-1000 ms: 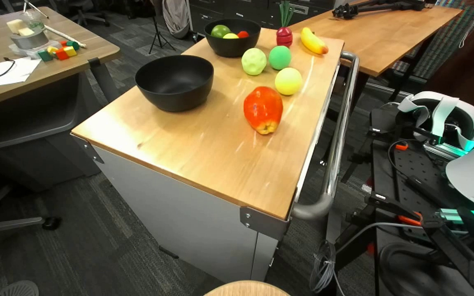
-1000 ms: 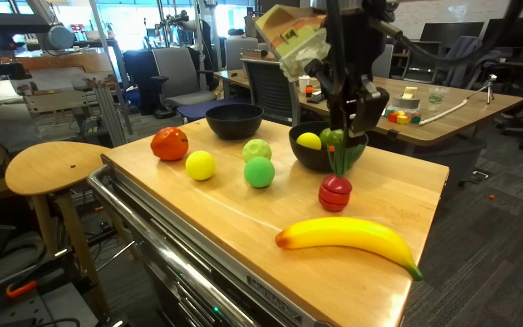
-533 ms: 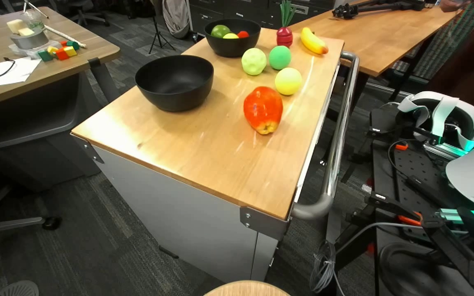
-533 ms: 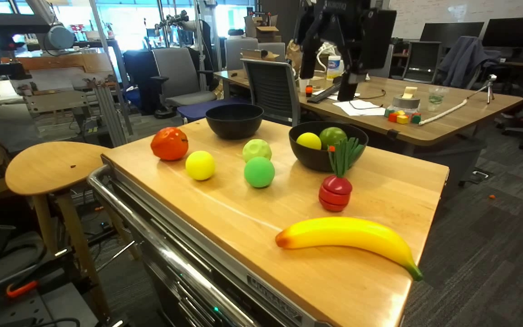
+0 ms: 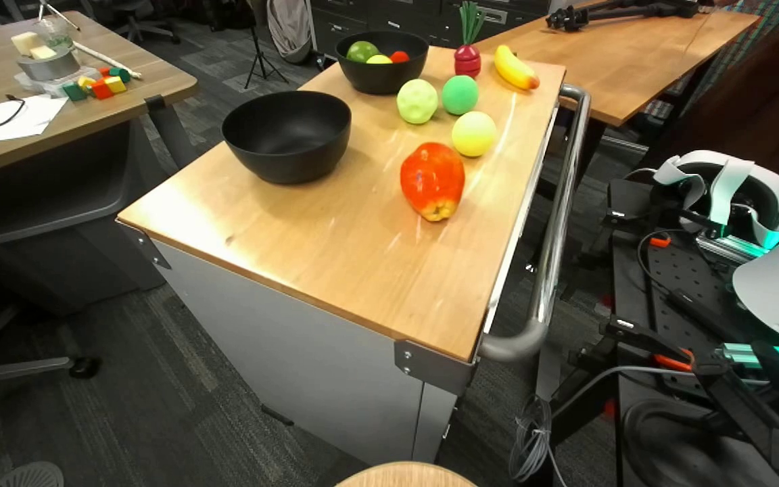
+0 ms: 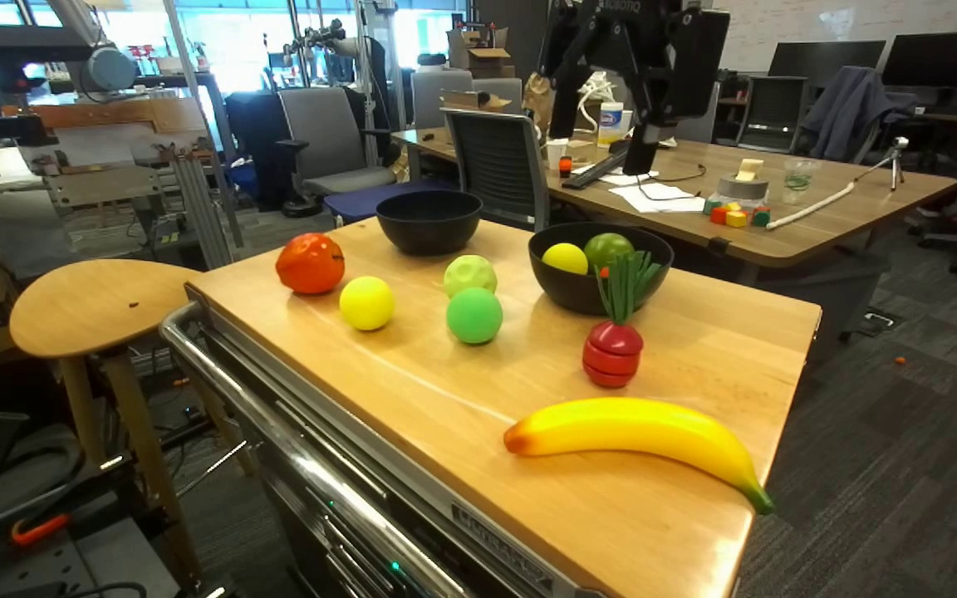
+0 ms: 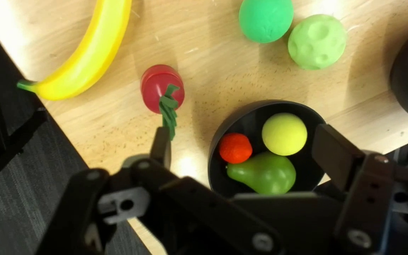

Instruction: Remove all the fruit toys from the bowls starting with the one on the left

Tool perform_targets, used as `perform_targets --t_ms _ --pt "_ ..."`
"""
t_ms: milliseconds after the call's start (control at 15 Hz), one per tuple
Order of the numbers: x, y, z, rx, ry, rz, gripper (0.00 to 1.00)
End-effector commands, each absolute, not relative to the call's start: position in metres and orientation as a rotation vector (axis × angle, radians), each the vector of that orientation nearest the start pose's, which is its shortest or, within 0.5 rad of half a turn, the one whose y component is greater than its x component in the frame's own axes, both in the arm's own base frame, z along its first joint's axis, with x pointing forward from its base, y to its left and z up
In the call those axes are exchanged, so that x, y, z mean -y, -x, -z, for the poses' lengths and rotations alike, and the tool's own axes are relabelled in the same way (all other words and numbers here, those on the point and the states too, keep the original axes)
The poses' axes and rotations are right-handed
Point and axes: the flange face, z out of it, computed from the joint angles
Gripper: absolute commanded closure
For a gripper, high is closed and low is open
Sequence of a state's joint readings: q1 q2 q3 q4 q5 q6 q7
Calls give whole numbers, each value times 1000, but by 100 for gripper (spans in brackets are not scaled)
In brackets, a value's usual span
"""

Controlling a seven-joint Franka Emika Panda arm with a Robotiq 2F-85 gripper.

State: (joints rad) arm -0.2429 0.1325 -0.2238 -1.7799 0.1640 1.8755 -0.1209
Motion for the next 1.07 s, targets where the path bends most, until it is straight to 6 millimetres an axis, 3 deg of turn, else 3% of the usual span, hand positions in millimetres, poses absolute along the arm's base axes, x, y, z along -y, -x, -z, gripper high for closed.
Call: perform_targets --t_ms 0,200,467,800,1000 --pt "234 -571 -476 -538 2893 38 0" --pt "224 -602 -451 -546 2888 -58 0" --pt "233 -639 -405 -598 2939 -137 0" --pt "237 -661 -367 -632 2880 -247 0" --pt "232 -667 -358 -624 2816 -303 12"
